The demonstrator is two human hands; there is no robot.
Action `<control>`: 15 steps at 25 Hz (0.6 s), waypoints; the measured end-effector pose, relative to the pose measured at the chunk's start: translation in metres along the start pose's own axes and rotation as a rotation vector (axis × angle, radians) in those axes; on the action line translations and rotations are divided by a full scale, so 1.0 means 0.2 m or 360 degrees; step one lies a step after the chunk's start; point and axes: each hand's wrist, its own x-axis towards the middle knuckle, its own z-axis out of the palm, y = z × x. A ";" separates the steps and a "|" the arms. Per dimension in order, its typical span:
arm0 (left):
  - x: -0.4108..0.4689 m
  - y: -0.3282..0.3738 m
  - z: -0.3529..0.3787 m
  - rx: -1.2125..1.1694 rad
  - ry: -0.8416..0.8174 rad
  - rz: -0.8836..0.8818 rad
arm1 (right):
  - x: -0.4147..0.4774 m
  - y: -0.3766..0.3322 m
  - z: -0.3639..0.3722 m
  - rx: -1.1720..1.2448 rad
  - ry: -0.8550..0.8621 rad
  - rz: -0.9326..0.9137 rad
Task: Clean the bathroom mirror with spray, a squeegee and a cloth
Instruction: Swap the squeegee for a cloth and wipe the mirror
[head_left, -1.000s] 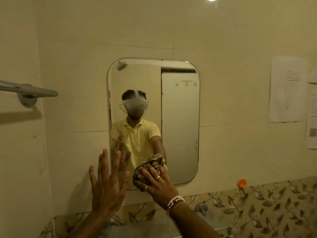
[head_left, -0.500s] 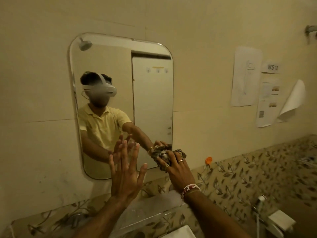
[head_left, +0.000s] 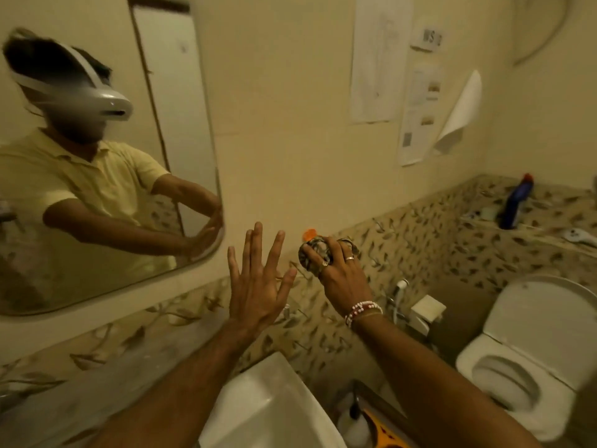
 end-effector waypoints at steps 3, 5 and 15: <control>0.04 0.23 0.26 -0.0094 -0.0107 0.0066 | -0.11 0.28 0.12 0.0072 -0.0062 0.0127; 0.02 0.37 0.43 -0.0166 -0.0198 0.0117 | -0.21 0.43 0.21 0.0161 -0.0111 0.0233; -0.33 0.70 1.24 -0.0323 -0.0811 0.0206 | -0.82 0.85 0.81 0.0403 -0.0489 0.0781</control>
